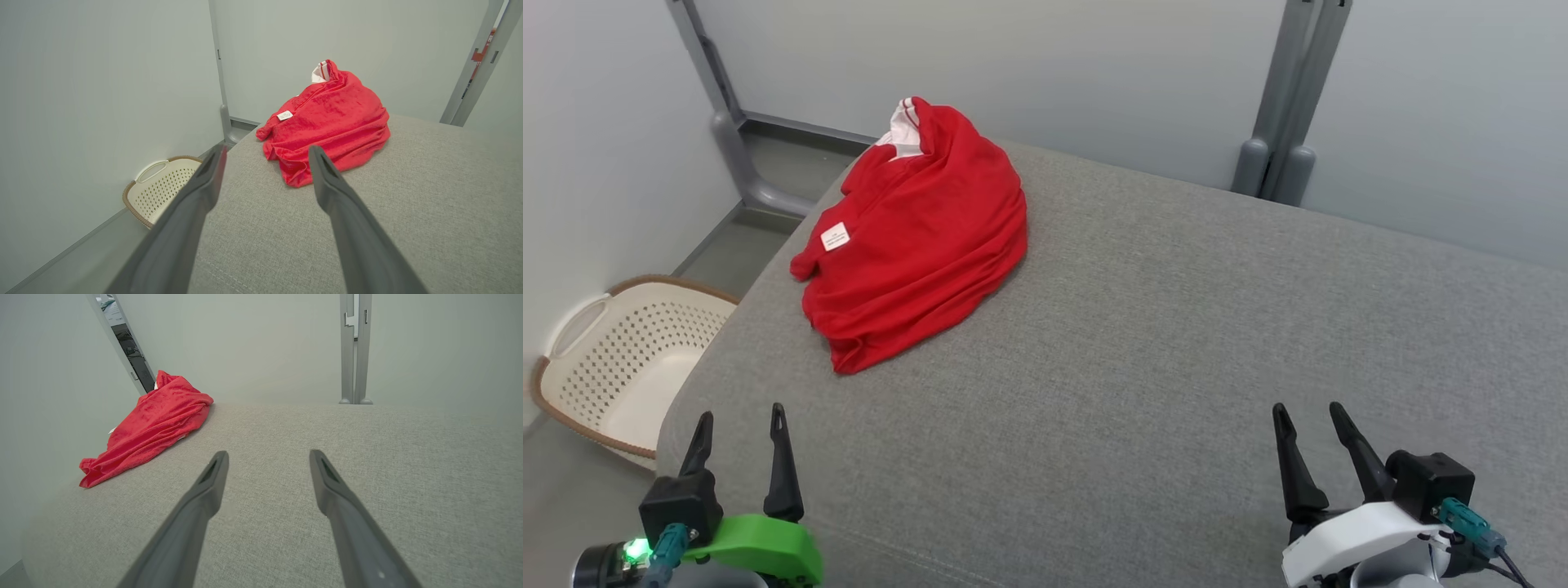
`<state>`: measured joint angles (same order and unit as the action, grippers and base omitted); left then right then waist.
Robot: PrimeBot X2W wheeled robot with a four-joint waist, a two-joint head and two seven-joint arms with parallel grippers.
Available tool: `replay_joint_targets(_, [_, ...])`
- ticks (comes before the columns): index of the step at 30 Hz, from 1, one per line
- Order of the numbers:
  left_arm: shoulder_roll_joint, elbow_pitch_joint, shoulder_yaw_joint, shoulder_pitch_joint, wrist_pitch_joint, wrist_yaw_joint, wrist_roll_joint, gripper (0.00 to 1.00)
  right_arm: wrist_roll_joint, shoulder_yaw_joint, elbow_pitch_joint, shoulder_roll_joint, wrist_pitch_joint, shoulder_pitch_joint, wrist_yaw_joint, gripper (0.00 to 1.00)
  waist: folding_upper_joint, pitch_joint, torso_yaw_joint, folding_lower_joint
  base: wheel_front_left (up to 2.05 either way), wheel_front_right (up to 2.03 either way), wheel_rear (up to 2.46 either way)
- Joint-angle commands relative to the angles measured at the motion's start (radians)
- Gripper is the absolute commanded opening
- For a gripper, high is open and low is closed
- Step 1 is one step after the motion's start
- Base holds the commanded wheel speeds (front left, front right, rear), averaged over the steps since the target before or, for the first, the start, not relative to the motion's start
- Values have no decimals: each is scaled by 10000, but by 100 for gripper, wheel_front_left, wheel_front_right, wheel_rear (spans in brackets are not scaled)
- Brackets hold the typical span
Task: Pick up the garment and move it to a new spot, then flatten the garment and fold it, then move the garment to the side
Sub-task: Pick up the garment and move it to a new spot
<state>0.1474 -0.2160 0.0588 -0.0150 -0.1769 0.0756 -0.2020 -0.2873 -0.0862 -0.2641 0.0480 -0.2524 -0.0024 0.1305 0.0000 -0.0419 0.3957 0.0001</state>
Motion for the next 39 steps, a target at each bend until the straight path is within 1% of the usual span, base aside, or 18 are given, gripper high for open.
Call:
replay_joint_targets(1, [99, -23, -64, 82, -54, 62, -99, 100, -24, -13, -26, 43, -44, 39, 4, 100, 0, 15, 424, -1, 0, 0, 0])
replay_joint_targets(8, [176, 52, -154, 201, -67, 188, -188, 100, -40, -124, -79, 43, -75, -36, 4, 100, 0, 49, 887, -1, 0, 0, 0])
replay_joint_targets(12, [209, 25, -194, 236, -128, 238, -199, 100, -37, -176, -110, 43, -82, -67, 4, 100, 0, 65, 1006, -1, 0, 0, 0])
replay_joint_targets(21, [180, 247, -184, 356, -54, 398, -253, 100, 33, -270, -167, 45, -97, -161, 4, 100, 0, 96, 931, -1, 0, 0, 0])
replay_joint_targets(27, [341, 326, -185, -22, -18, 308, -331, 100, 207, -237, -96, 45, -42, -276, 4, 100, 0, 289, 617, -1, 0, 0, 0])
replay_joint_targets(31, [461, 294, -252, -671, 3, 137, -516, 100, 387, -119, 11, 47, 47, -416, 4, 100, 0, 571, 278, -1, 0, 0, 0])
replay_joint_targets(35, [626, 208, -295, -1723, 9, -149, -740, 100, 598, -39, 215, 118, 183, -564, 4, 100, 0, 1075, -228, -1, 0, 0, 0])
replay_joint_targets(39, [756, 92, -236, -3018, 27, -375, -850, 100, 761, 117, 574, 306, 369, -801, 3, 100, 0, 1814, -870, -1, 0, 0, 0])
